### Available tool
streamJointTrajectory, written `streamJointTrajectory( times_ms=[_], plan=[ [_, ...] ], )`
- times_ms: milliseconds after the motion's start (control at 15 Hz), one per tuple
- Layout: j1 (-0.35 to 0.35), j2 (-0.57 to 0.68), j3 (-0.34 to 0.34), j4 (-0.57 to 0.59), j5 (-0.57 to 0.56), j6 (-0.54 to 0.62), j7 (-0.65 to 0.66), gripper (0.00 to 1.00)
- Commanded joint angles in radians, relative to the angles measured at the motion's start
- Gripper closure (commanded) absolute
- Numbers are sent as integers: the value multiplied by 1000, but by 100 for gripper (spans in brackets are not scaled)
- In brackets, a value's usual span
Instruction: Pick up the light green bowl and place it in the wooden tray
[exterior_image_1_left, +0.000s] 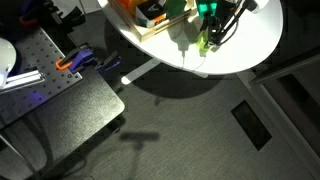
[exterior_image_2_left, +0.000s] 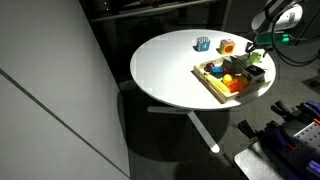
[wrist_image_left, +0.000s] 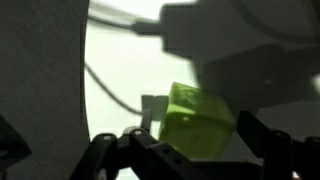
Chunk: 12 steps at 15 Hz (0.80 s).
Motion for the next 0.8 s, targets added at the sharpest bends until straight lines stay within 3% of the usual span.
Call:
streamJointTrajectory(
  times_ms=[0, 200, 733],
  plan=[
    [18, 25, -18, 38, 14, -11, 22, 44],
    [19, -1, -14, 36, 10, -29, 5, 66],
    [32, -132, -1, -5, -19, -146, -88, 71]
  ],
)
